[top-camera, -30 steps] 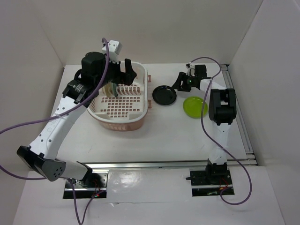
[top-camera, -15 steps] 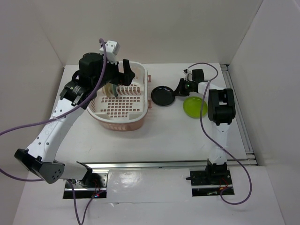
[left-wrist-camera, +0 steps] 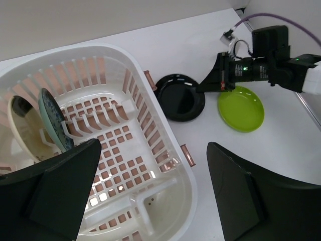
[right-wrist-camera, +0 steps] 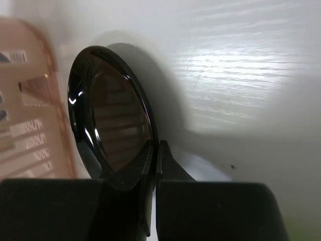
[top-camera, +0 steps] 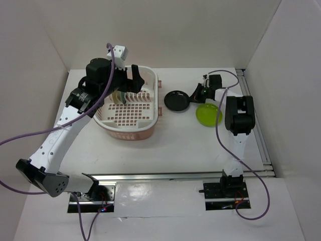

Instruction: Load the plates into the dish rack

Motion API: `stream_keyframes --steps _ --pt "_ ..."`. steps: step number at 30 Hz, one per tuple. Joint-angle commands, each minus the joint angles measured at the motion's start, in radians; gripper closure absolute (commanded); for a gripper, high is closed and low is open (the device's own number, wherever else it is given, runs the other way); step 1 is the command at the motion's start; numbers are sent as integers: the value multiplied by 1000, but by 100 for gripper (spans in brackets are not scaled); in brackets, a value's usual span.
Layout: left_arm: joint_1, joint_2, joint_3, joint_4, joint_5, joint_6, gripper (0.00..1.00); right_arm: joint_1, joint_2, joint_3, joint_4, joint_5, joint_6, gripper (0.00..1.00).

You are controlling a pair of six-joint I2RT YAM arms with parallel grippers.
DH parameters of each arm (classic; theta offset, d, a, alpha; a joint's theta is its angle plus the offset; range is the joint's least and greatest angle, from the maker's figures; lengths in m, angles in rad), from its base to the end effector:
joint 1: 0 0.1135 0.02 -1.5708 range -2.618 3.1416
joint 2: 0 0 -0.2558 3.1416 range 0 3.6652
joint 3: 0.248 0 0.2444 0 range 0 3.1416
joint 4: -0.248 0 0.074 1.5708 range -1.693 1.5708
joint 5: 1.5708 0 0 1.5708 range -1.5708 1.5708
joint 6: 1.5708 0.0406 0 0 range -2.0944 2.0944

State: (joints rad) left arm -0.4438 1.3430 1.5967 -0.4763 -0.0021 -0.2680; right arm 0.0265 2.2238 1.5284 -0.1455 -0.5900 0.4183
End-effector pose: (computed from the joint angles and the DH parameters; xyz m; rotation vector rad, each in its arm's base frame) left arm 0.2604 -0.1237 0.4549 0.1585 1.8152 -0.5055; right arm 0.4668 0.0350 0.1306 0.1943 2.4131 0.9154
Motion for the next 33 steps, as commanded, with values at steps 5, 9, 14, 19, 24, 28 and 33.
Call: stream_keyframes --steps 5,9,14,19,24,28,33 --pt "2 71 54 42 14 -54 0 -20 -286 120 23 300 48 100" --pt "2 136 94 53 60 -65 2 -11 -378 183 -58 369 16 100" --pt "2 244 170 82 100 -65 4 -2 -475 180 -36 116 -47 100" --pt "2 312 224 130 174 -76 2 55 -519 199 -42 -89 -98 100" --pt "2 367 276 143 195 -99 2 85 -567 148 23 -159 -67 100" --pt "2 377 276 165 206 -108 8 95 -578 125 27 -174 -56 100" --pt "2 396 267 185 206 -108 39 95 -587 63 171 -305 64 100"
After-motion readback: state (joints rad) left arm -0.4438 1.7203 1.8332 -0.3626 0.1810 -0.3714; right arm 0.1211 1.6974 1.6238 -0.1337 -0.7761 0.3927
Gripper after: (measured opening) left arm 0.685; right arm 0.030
